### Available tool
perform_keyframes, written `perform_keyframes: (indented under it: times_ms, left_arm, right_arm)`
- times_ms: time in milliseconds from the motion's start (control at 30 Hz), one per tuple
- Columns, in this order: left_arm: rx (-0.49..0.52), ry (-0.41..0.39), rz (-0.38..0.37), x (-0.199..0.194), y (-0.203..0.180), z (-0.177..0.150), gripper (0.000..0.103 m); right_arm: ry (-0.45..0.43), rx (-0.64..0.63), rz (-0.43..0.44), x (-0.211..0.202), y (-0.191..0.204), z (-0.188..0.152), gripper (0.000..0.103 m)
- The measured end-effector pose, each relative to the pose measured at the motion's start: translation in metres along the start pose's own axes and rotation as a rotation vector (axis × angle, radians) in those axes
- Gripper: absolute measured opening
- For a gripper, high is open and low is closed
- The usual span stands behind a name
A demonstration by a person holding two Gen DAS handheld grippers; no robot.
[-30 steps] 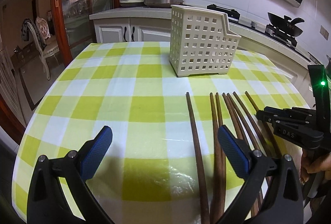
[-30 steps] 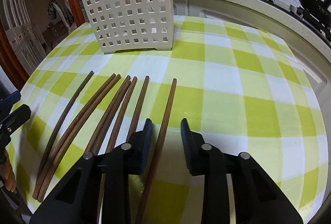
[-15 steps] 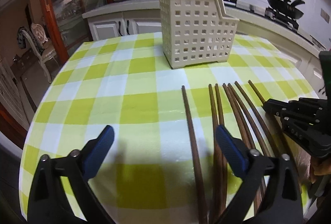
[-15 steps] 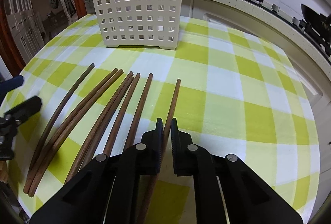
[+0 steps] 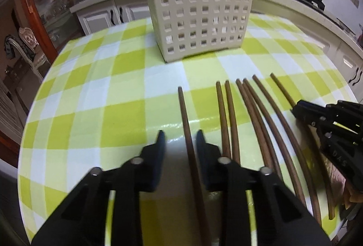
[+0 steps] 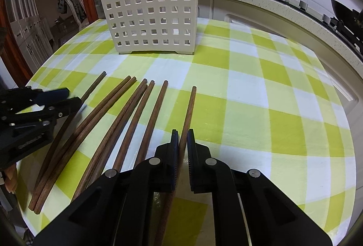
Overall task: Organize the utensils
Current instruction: 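Close the right gripper on one brown chopstick, then lift the chopstick with the right gripper and drop it into the caddy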
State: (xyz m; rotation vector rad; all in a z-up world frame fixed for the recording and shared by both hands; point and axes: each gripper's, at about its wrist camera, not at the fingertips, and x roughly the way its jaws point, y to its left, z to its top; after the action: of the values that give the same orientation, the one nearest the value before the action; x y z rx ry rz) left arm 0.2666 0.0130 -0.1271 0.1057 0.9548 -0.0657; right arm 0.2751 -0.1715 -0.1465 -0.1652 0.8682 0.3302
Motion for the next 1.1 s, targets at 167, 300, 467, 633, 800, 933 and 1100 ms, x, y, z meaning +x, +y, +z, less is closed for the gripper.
perform_keyframes:
  times_ms: [167, 300, 467, 633, 800, 933, 1100]
  left_arm:
    - [0.028, 0.003, -0.001, 0.003, -0.003, 0.000, 0.017]
    - [0.045, 0.023, -0.004, 0.005, -0.005, 0.005, 0.017]
    - [0.058, 0.030, -0.019, 0.005, -0.007, 0.005, 0.010]
    - [0.068, 0.013, -0.012, 0.004, -0.011, 0.003, 0.006]
    - [0.028, -0.004, -0.054, -0.001, -0.002, 0.002, 0.006]
    - [0.015, -0.039, -0.064, -0.015, 0.003, 0.005, 0.006]
    - [0.004, -0.085, -0.073, -0.034, 0.005, 0.008, 0.006]
  right_arm:
    - [0.004, -0.005, 0.001, 0.000, 0.000, 0.000, 0.008]
    - [0.010, -0.008, 0.003, 0.000, 0.000, 0.001, 0.008]
    - [0.013, -0.012, 0.010, 0.001, 0.000, 0.001, 0.008]
    - [0.002, 0.002, 0.017, 0.000, -0.002, 0.000, 0.008]
    - [-0.003, 0.072, 0.081, -0.003, -0.017, 0.000, 0.007]
    - [-0.027, 0.100, 0.100, -0.011, -0.023, 0.000, 0.007]
    - [-0.085, 0.098, 0.115, -0.031, -0.020, 0.006, 0.007]
